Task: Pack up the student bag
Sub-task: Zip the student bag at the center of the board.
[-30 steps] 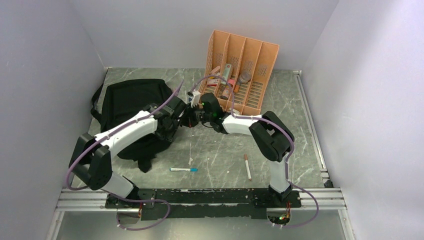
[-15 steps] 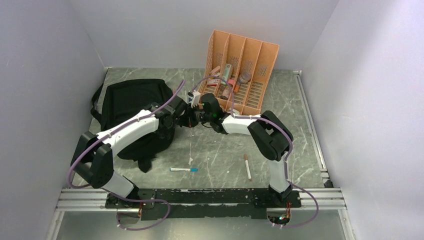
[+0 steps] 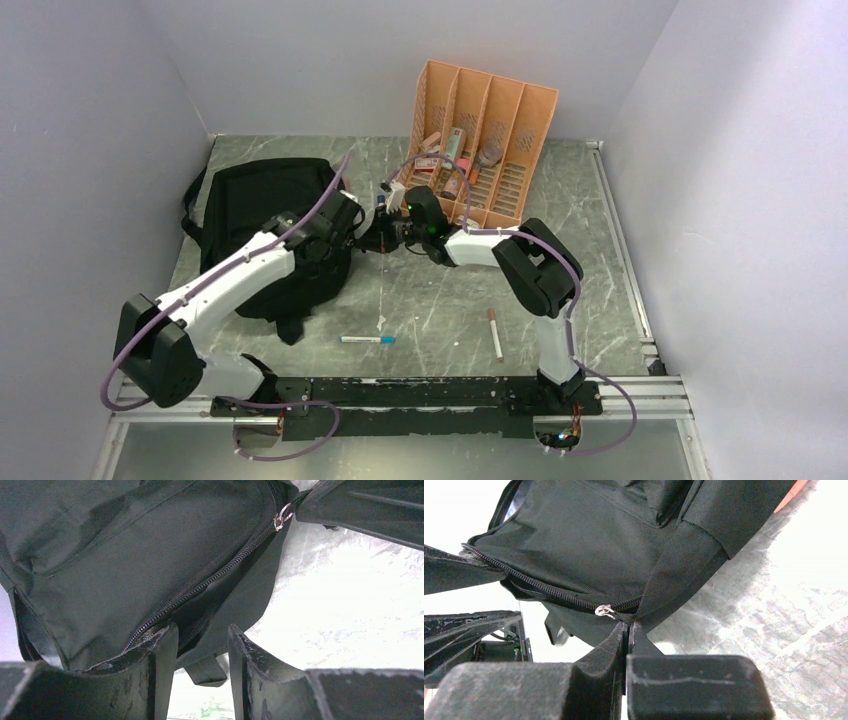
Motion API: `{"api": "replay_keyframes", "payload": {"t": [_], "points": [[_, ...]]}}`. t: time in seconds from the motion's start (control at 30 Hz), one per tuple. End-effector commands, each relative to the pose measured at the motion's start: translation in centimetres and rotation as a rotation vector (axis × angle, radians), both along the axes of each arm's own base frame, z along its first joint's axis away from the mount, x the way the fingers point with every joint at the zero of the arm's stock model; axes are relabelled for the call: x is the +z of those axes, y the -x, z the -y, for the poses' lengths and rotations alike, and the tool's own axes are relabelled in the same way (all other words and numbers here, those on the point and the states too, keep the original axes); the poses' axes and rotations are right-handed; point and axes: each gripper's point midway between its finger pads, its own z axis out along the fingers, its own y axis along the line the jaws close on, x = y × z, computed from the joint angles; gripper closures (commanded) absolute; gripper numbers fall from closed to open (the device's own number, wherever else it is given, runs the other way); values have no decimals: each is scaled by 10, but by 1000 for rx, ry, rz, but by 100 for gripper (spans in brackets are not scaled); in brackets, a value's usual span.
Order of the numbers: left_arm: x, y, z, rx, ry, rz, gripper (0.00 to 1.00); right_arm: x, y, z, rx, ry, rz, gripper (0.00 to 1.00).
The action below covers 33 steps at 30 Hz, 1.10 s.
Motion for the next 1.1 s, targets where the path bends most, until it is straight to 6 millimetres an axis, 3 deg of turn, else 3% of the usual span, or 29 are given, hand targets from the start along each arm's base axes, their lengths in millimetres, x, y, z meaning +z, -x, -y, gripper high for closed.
{"api": "replay_keyframes", "payload": {"t": [0.0,0.3,0.63,0.7,0.83,1.07], "points": [[2,-5,-5,16,-40,28,54,2,-9,3,-16,-26,14,100],[-34,4,0,-15,-56,-81,53,10,-10,5,25,-77,10,100],[-58,-6,3,-2,-120,-134,53,12,-6,3,94,-108,-7,100],[-62,-5,6,-8,-118,-154,59,10,-6,3,93,-108,-12,100],[-60,0,15,-33,-67,-189,92,3,-10,5,71,-86,-16,100],[-34,12,45,-113,141,-190,95,-16,-18,10,39,-20,9,100]]}}
